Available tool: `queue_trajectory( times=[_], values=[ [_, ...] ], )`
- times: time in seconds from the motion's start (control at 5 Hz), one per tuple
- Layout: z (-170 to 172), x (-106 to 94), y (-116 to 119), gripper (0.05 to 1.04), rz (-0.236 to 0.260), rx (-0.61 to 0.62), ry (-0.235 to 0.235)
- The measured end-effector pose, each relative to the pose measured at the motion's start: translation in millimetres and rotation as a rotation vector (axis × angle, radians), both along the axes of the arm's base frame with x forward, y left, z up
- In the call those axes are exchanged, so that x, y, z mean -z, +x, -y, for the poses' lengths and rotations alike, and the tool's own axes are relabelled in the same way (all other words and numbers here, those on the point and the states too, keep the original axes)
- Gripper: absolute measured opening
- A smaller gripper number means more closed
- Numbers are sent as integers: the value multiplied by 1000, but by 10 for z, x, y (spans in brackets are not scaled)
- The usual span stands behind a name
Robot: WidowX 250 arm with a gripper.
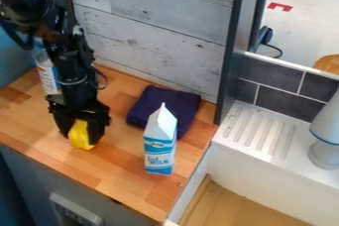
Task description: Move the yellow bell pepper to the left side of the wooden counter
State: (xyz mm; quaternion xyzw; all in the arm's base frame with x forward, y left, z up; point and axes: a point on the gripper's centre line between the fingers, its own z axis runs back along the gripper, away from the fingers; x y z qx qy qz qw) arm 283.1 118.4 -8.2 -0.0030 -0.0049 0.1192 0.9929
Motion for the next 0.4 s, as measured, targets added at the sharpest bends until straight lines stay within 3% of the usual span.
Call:
queue_trajectory(
  times=[0.2, 0.4],
  values=[
    [20, -10, -19, 813, -10, -16, -15],
    [-66, -150, -121, 813, 4, -24, -76]
  ],
)
